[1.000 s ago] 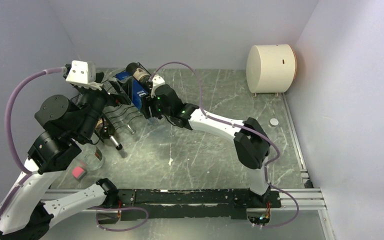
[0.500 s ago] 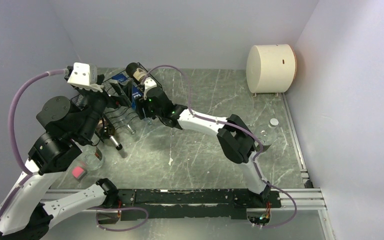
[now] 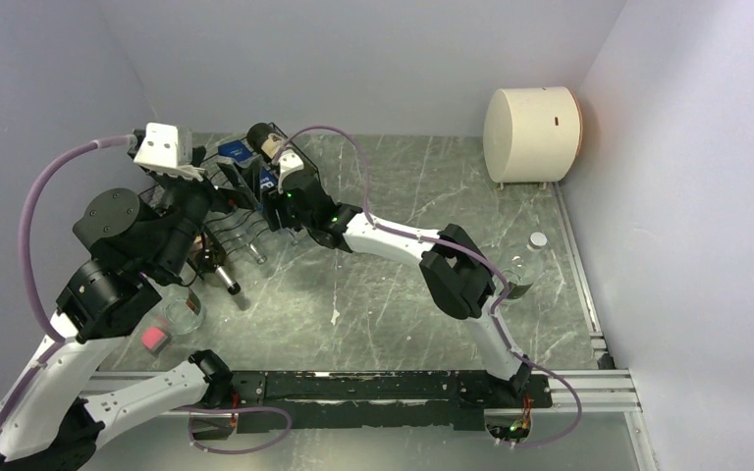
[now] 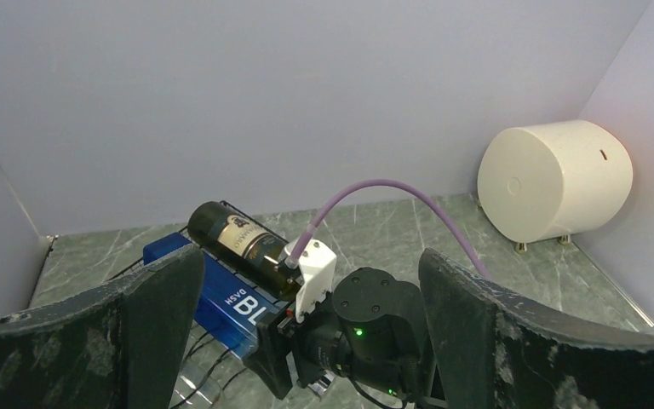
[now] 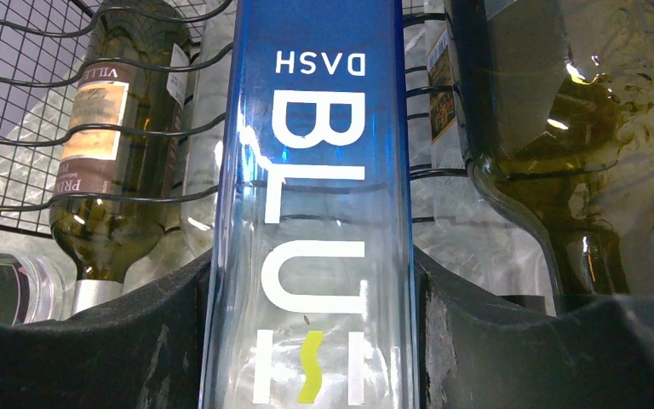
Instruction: Put the wine bottle on the wine rack
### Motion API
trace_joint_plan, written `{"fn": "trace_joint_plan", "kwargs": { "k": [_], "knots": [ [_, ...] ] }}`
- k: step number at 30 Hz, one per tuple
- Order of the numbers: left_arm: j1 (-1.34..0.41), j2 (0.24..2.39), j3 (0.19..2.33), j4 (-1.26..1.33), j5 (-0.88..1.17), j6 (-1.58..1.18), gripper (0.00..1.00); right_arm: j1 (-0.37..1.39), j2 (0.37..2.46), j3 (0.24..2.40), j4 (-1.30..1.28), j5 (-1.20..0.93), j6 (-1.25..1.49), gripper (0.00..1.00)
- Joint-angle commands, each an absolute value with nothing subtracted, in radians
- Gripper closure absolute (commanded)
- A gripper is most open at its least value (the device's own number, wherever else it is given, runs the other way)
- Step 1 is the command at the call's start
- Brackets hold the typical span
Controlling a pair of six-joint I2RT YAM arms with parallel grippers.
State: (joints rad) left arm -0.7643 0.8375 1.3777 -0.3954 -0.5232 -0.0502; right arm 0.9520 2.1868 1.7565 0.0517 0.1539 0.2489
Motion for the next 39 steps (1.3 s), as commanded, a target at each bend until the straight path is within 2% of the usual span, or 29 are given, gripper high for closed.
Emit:
{"fn": "trace_joint_plan", "kwargs": {
  "k": [1, 5, 9, 16, 23, 31, 35, 39],
  "knots": [
    [-0.762, 0.825, 1.376, -0.4, -0.511, -0.055, 0.0, 0.947, 2.131, 1.828, 0.153, 0.189, 0.253, 0.34],
    [-0.761, 0.836, 1.394, -0.421, -0.48, -0.051, 0.0, 0.945, 2.092, 1.833, 0.133, 0.186, 0.251, 0.16],
    [-0.762, 0.841, 1.399, -0.425, -0.476, -0.052, 0.01, 0.94, 2.064, 1.835, 0.114, 0.172, 0.253, 0.09],
    [-0.761, 0.832, 1.398, -0.429, -0.463, -0.063, 0.0, 0.925, 1.933, 1.77, 0.099, 0.154, 0.275, 0.09],
    [-0.761, 0.813, 1.371, -0.414, -0.44, -0.066, 0.01, 0.907, 1.655, 1.538, 0.068, 0.236, 0.256, 0.1],
    [-0.761, 0.808, 1.327, -0.354, -0.381, -0.056, 0.0, 0.88, 1.249, 1.248, -0.193, 0.548, 0.189, 0.1],
    [-0.762, 0.819, 1.306, -0.319, -0.354, -0.054, 0.0, 0.831, 1.109, 1.201, -0.324, 0.659, 0.21, 0.1],
    [-0.762, 0.83, 1.267, -0.256, -0.319, -0.095, 0.0, 0.756, 1.041, 1.245, -0.422, 0.711, 0.219, 0.1]
  ]
}}
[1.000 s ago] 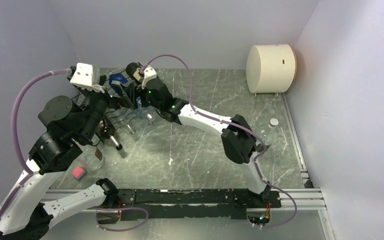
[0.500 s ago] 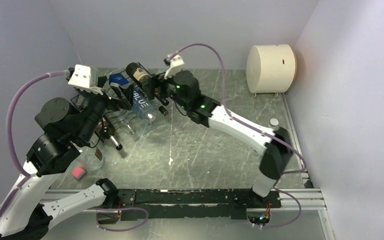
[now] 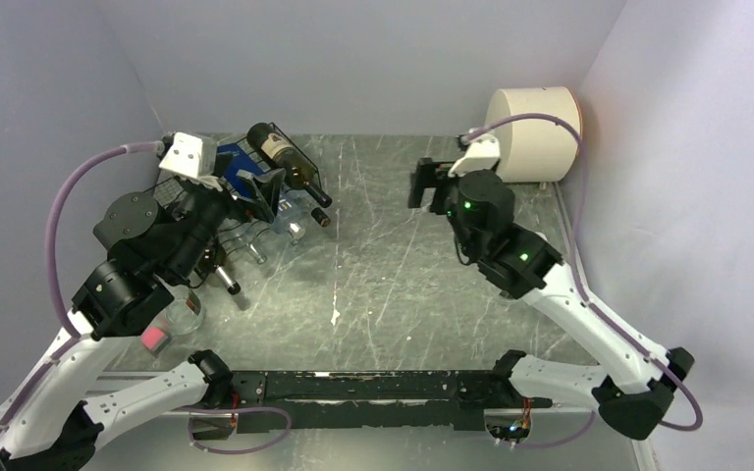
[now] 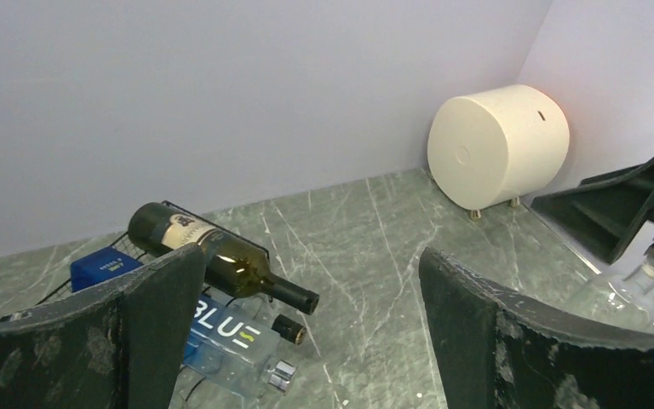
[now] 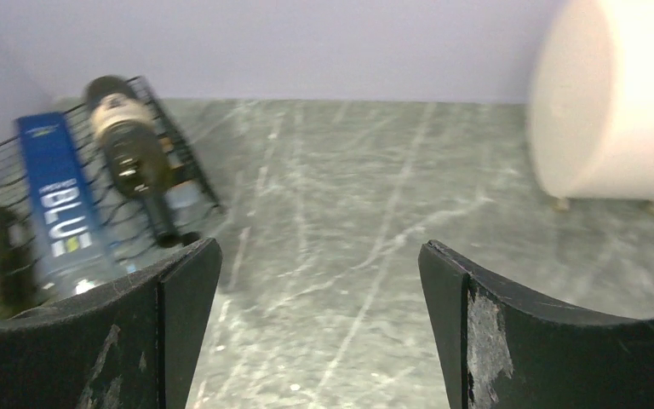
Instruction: Put the wine bottle on the wine rack
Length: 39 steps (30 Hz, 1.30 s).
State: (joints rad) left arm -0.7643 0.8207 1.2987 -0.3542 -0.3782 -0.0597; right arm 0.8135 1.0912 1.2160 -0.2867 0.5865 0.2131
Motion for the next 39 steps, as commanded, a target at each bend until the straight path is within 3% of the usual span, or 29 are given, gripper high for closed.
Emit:
{"fn": "trace_joint_plan", "kwargs": {
  "k": [1, 8, 19, 29, 39],
  "knots": [
    [-0.762, 0.835, 1.251, -0.217, -0.272, -0.108, 0.0, 0.733, 1.032, 1.259, -0.433, 0.72, 0.215, 0.1],
    [-0.761, 0.923, 1.207, -0.115, -0.022, -0.146, 0.0, 0.591, 1.057, 1.335, -0.563, 0.744, 0.23, 0.09],
    [-0.762, 0.933, 1.109, -0.077, 0.015, -0.207, 0.0, 0.325, 1.019, 1.274, -0.775, 0.75, 0.324, 0.09],
    [-0.762, 0.945, 1.115, -0.094, 0.019, -0.196, 0.0, 0.237, 0.983, 1.147, -0.885, 0.747, 0.516, 0.1],
    [-0.762, 0.943, 1.114, -0.107, 0.013, -0.195, 0.0, 0.184, 0.951, 1.011, -0.8, 0.691, 0.548, 0.41]
  ]
}}
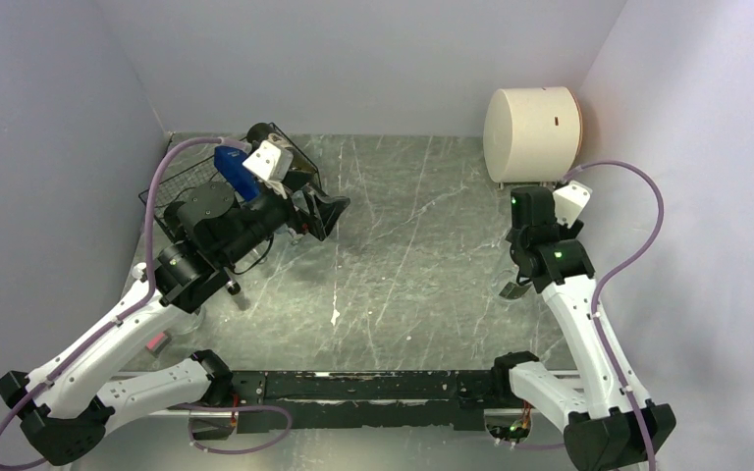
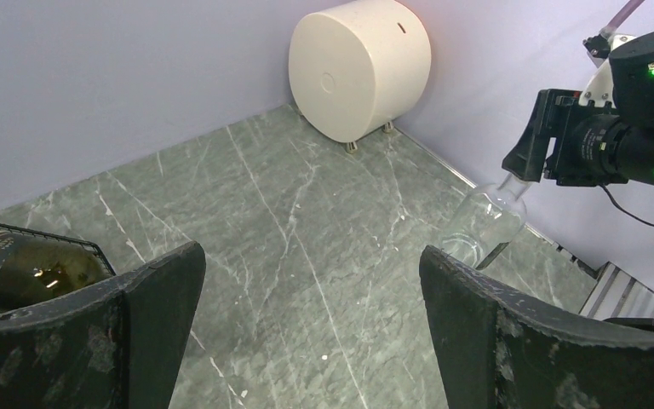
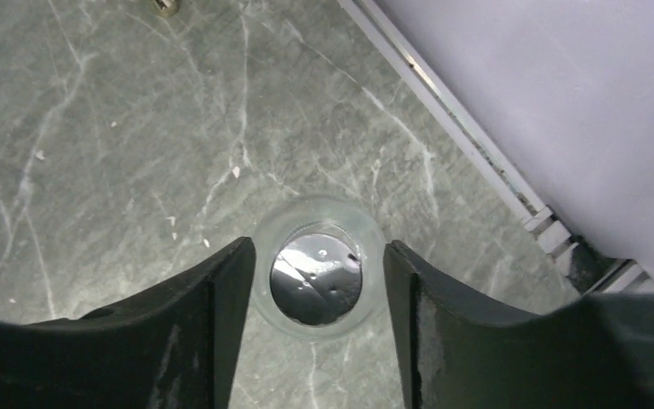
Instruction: Put the wine bottle on the wine rack
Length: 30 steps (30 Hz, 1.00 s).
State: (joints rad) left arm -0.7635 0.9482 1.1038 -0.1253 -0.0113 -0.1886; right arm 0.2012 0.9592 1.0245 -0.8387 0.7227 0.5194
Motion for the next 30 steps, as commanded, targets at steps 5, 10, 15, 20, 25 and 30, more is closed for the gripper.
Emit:
{"fn": "trace_joint_plan", "kwargs": {
  "k": [5, 10, 15, 20, 25, 30],
  "knots": [
    [-0.761, 0.94, 1.112, -0.109, 0.007, -0.191, 0.0, 0.183, 0.941, 1.009, -0.774, 0.653, 0.524, 0.55],
    [-0.761, 0.94, 1.122, -0.113, -0.014, -0.176, 0.0, 0.184, 0.949, 1.009, -0.776, 0.589, 0.504, 0.6],
    [-0.761, 0.937, 1.118, -0.108, -0.016, -0.175, 0.0, 0.183, 0.955, 1.024, -0.75, 0.479, 0.478, 0.75],
    [-0.761, 0.934, 1.112, -0.112, -0.021, -0.179, 0.0, 0.183, 0.973, 1.046, -0.689, 0.336, 0.44, 0.8],
    [-0.762, 0.93, 1.111, -0.107, -0.025, -0.18, 0.0, 0.194, 1.075, 1.1, -0.607, 0.195, 0.373, 0.83],
    [-0.762, 0.936, 1.125, -0.116, -0.027, -0.178, 0.0, 0.337, 1.221, 1.205, -0.554, 0.263, 0.347, 0.83]
  ]
}}
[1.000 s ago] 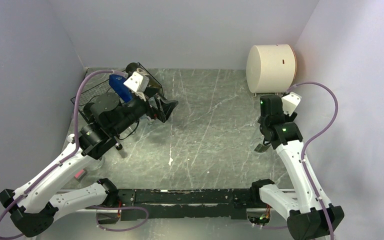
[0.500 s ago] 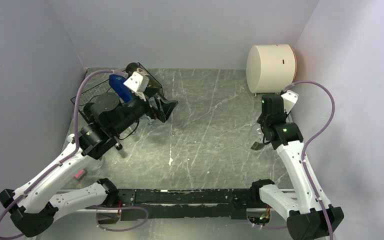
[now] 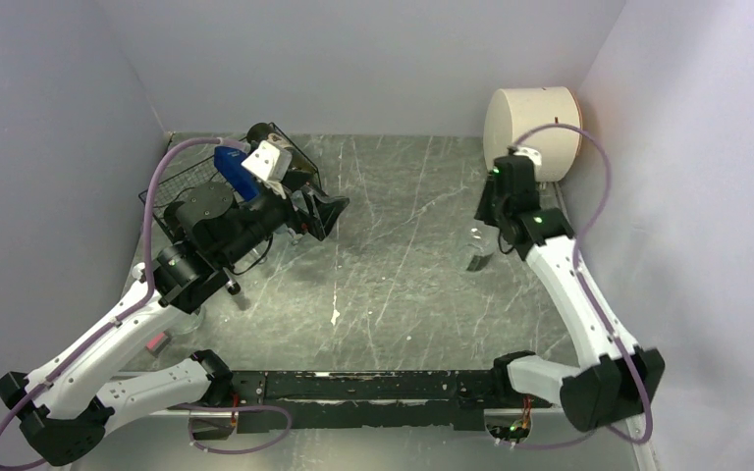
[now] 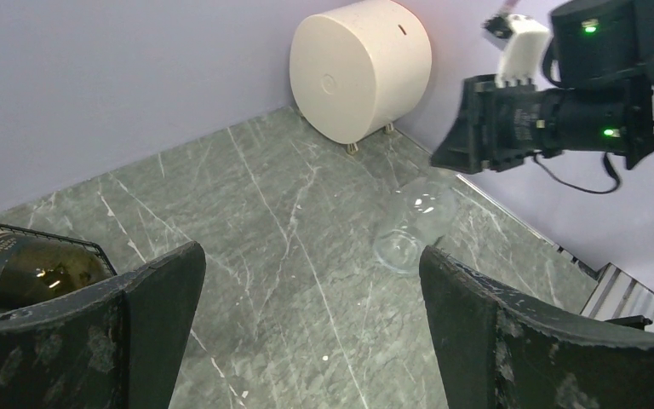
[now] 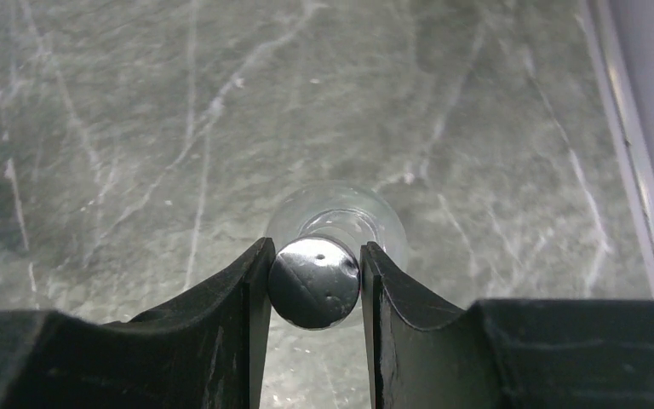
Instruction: Put the wine bottle on the wine rack
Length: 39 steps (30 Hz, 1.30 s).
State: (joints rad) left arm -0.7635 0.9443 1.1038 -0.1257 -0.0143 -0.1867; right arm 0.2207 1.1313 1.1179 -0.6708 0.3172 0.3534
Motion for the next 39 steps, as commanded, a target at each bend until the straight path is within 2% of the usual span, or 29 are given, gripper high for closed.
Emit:
{"fn": "trace_joint_plan", "kwargs": {
  "k": [1, 11, 20, 26, 29, 31, 32, 34, 35, 39],
  "knots": [
    [-0.761, 0.935, 1.126, -0.118, -0.029, -0.178, 0.0, 0.382, 1.252, 1.232, -0.552, 0.293, 0.341, 0.83],
    [-0.762, 0.925, 1.124, -0.132, -0.053, -0.18, 0.0, 0.526, 1.45, 1.383, -0.51, 0.212, 0.291, 0.79],
    [-0.761, 0.94, 1.131, -0.139, -0.055, -0.175, 0.0, 0.536, 1.517, 1.389, -0.539, 0.172, 0.233, 0.47],
    [-0.761, 0.944, 1.129, -0.136, -0.055, -0.174, 0.0, 0.539, 1.524, 1.391, -0.543, 0.165, 0.211, 0.43],
    [-0.762, 0.945, 1.128, -0.138, -0.057, -0.173, 0.0, 0.541, 1.527, 1.388, -0.545, 0.157, 0.207, 0.45],
    [-0.761, 0.943, 1.125, -0.14, -0.06, -0.173, 0.0, 0.54, 1.529, 1.381, -0.545, 0.165, 0.207, 0.5],
    [-0.762, 0.942, 1.123, -0.139, -0.061, -0.174, 0.0, 0.539, 1.529, 1.375, -0.542, 0.166, 0.206, 0.54],
    [-0.761, 0.942, 1.121, -0.141, -0.06, -0.181, 0.0, 0.54, 1.53, 1.361, -0.536, 0.183, 0.218, 0.72],
    [-0.761, 0.943, 1.122, -0.144, -0.062, -0.186, 0.0, 0.539, 1.53, 1.349, -0.53, 0.183, 0.221, 0.78],
    [-0.761, 0.967, 1.141, -0.171, -0.054, -0.208, 0.0, 0.539, 1.474, 1.224, -0.42, 0.191, 0.255, 0.85]
  ]
}}
